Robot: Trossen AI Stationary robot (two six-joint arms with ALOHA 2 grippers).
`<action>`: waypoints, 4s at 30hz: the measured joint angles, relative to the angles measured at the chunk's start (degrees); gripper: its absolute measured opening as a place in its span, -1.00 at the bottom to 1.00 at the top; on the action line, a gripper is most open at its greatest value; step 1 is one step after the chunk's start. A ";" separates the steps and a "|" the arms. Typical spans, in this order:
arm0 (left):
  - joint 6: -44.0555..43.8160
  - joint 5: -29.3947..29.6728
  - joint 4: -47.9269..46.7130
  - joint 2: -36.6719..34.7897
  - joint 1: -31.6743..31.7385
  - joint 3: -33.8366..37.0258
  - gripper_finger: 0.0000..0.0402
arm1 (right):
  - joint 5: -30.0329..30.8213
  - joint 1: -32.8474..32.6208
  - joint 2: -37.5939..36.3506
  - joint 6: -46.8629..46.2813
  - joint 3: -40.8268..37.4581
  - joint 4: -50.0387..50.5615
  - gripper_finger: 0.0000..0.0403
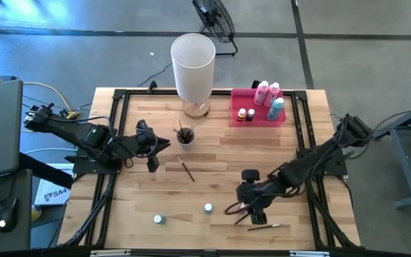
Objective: Pick & Place Paint Supplies
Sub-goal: Put the small pink paint bottle into the pink bin
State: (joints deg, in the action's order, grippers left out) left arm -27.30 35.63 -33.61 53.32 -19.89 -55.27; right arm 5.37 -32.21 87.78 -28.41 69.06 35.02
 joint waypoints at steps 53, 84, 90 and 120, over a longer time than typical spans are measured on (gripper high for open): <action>-0.04 -0.14 -0.93 0.02 0.01 0.00 -0.76 | -4.17 0.00 5.50 -1.51 -4.39 -0.15 -0.11; -0.04 -0.12 -1.04 0.02 0.01 0.00 -0.76 | -4.39 0.09 5.45 -4.30 -5.38 -1.25 -0.37; -0.04 -0.12 -1.05 0.02 -0.01 0.00 -0.76 | -4.29 0.07 5.45 -5.79 -5.38 -1.20 -0.28; -0.06 -0.12 -3.02 0.02 -0.01 0.00 -0.76 | -3.86 4.38 -1.13 -6.31 -5.38 -0.41 -0.42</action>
State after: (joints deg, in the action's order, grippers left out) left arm -27.35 35.51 -36.62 53.34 -19.90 -55.27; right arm 1.50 -27.83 86.65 -34.71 63.68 34.61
